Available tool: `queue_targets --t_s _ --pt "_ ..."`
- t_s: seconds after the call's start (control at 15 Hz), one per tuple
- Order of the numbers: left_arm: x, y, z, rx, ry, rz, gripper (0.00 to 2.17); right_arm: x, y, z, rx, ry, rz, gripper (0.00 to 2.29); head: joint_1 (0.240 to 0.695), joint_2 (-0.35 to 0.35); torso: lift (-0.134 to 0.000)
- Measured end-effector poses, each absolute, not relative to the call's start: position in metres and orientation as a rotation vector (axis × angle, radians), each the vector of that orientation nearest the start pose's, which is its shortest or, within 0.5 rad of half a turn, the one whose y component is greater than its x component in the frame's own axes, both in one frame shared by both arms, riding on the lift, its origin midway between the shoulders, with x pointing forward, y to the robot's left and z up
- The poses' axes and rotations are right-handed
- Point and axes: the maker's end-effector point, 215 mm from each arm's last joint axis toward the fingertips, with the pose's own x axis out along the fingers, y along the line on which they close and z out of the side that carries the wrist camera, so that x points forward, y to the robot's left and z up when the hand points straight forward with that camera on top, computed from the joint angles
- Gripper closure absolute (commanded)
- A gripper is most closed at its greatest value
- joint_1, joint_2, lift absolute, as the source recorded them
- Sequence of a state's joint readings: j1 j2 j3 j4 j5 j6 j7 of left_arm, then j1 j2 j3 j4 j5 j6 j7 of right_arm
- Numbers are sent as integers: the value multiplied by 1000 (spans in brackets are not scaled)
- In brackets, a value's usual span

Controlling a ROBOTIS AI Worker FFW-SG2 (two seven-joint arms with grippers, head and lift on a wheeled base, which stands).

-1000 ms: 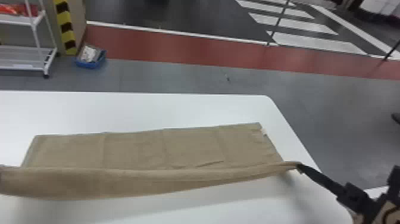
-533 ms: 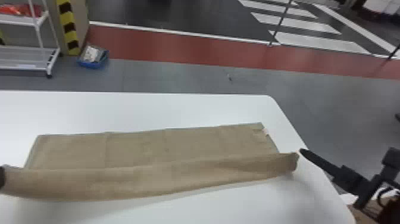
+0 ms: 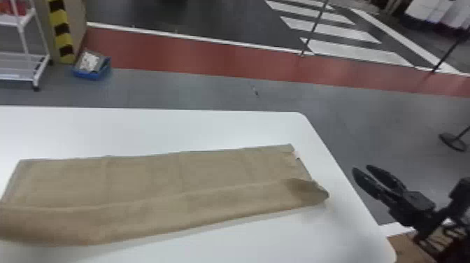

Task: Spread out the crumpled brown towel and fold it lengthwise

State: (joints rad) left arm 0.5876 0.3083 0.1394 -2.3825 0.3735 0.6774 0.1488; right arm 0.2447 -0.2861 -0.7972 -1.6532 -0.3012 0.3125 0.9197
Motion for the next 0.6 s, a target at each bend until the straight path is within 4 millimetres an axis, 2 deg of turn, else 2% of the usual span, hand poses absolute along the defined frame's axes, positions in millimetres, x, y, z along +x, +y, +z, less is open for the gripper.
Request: queue_targets --t_s 0.27,0.6 --pt "403 291 -373 35 452 0 1376 412 -500 -347 -82 220 278 529 695 -290 -124" --pt "401 290 -377 35 460 -5 1376 401 -467 -379 -160 269 348 529 695 -247 -124"
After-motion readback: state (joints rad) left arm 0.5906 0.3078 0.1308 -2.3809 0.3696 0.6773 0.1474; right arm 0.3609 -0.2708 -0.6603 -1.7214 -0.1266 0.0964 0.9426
